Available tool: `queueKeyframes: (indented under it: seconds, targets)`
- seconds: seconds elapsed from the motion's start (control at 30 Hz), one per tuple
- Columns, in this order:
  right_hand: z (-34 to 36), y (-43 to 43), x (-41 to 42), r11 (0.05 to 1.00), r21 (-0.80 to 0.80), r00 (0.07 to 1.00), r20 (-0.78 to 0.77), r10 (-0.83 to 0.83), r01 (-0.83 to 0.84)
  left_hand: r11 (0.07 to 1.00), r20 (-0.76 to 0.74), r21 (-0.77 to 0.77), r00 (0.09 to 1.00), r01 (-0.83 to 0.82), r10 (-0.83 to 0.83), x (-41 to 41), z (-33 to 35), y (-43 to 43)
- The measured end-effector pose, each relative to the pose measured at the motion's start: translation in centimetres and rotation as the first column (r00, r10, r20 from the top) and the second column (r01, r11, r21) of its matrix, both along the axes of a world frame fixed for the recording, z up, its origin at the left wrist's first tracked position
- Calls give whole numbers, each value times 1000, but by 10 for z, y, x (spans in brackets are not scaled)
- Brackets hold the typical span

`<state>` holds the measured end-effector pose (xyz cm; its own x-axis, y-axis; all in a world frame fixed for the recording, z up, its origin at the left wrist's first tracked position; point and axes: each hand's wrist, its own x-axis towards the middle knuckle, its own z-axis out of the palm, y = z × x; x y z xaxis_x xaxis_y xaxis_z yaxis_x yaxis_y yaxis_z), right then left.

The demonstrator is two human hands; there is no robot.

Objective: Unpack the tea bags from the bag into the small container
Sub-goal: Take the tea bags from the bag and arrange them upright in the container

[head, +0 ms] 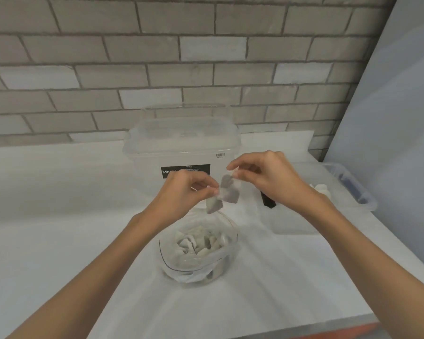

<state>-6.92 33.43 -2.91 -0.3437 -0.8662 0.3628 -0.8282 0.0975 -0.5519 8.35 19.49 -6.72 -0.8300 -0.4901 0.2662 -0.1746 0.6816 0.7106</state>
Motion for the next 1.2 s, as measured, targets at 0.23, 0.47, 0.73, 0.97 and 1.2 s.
queueKeyframes:
  seconds: [0.23, 0.47, 0.73, 0.97, 1.2]
  targets:
    - [24, 40, -68, 985, 41, 980, -116, -164, 170, 999, -76, 26, 996, 39, -37, -56, 17, 14]
    - [22, 69, -153, 958, 112, 946, -224, -236, 265, 986, -40, -93, 989, 136, -140, -151, 32, 50]
    - [-32, 90, -242, 913, 314, 960, -183, -212, 262, 928, 363, -229, 910, 294, -199, -270, -12, 84]
    - [-72, 64, -235, 879, 445, 985, -100, -141, 171, 816, 667, -410, 744, 408, -38, -281, -39, 76]
    - [-93, 45, -242, 860, 503, 995, 3, -104, 88, 666, 751, -558, 642, 495, 153, -292, -56, 79]
